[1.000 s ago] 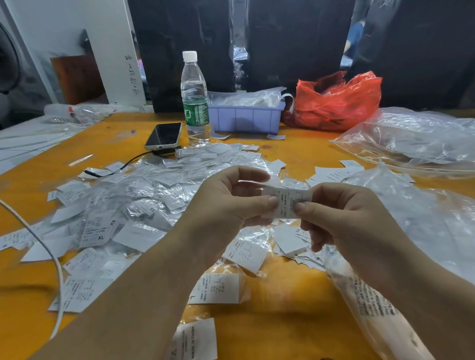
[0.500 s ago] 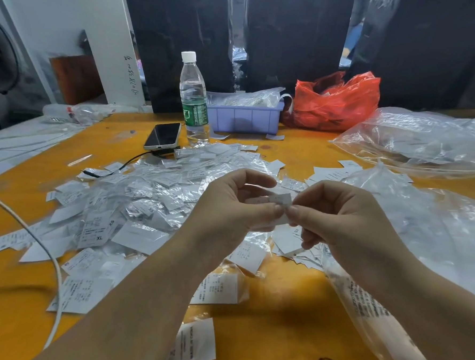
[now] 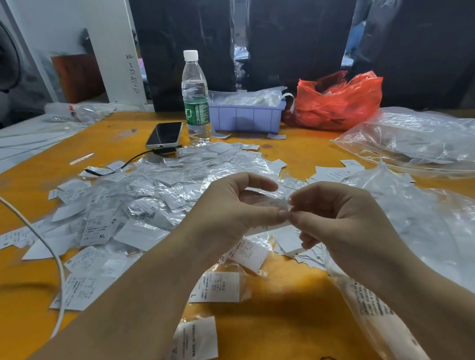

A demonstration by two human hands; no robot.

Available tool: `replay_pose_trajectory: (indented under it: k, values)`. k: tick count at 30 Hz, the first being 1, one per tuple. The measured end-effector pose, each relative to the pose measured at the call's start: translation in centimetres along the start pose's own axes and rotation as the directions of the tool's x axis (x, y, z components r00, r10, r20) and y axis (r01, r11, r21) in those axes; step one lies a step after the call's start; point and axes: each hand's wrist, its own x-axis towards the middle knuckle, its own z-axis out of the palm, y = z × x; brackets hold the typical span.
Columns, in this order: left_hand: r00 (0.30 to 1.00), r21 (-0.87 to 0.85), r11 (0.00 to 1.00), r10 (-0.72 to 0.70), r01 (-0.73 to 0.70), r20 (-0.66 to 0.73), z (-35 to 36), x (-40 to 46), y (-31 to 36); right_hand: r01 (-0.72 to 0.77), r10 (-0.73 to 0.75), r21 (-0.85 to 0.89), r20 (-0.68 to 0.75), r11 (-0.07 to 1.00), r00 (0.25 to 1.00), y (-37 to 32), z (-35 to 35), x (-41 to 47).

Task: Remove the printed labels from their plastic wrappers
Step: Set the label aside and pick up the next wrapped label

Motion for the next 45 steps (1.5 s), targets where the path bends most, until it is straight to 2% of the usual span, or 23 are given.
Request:
replay_pose_trajectory:
  k: [7,12,18,22,26,28,30,32,33,37,41,43,45]
  values:
    - [0.998,0.084,0.995,-0.049,0.046,0.033,-0.3,0.2,0.1,0.021,-0.022,-0.023,-0.067,1.0,0.997,-0.1,-0.3,0.1]
    - [1.0,0.152,0.988,-0.025,0.025,-0.001,-0.1,0.1,0.0,0.034,-0.034,-0.106,0.002,0.994,0.999,0.1,0.0,0.0]
    - [0.997,0.052,0.996,-0.07,0.071,-0.032,-0.2,0.1,0.2,-0.014,0.017,-0.035,0.083,0.999,0.996,0.3,0.0,0.0]
    - [0.994,-0.084,0.991,-0.107,0.104,-0.032,-0.2,0.1,0.3,-0.038,0.038,-0.007,0.062,0.999,0.997,0.4,-0.1,0.1]
    - [0.991,-0.112,0.985,-0.135,0.133,-0.008,-0.1,0.1,0.2,-0.06,0.069,-0.064,0.131,0.996,0.989,0.5,0.1,0.2]
    - [0.991,-0.033,0.992,-0.126,0.125,-0.036,-0.2,0.0,0.1,-0.069,0.08,-0.111,0.096,0.991,0.992,0.5,0.0,0.2]
    - [0.992,0.187,0.981,-0.031,0.054,-0.12,-0.5,0.2,-0.2,-0.061,0.07,-0.204,0.038,0.977,0.997,0.8,-0.1,0.2]
    - [0.974,0.476,0.879,0.123,-0.017,-0.192,-0.8,0.4,-0.6,-0.043,0.06,-0.383,0.033,0.923,0.998,1.0,-0.3,0.3]
    - [0.963,0.563,0.826,0.173,-0.028,-0.205,-1.0,0.5,-0.8,-0.041,0.079,-0.464,0.065,0.885,0.995,1.0,-0.3,0.2]
    - [0.951,0.715,0.698,0.205,0.023,-0.231,-1.6,0.8,-1.5,0.01,0.19,-0.622,0.254,0.783,0.949,1.1,-0.2,-0.1]
    - [0.937,0.847,0.52,0.226,0.115,-0.266,-2.2,1.1,-1.9,0.038,0.214,-0.697,0.27,0.716,0.939,1.2,-0.3,-0.1]
    - [0.937,0.86,0.5,0.238,0.107,-0.255,-2.2,1.1,-1.9,0.054,0.178,-0.695,0.258,0.717,0.95,1.2,-0.3,-0.1]
    - [0.948,0.849,0.525,0.238,0.058,-0.211,-2.0,1.0,-1.9,0.074,0.136,-0.694,0.243,0.717,0.96,1.2,-0.2,-0.1]
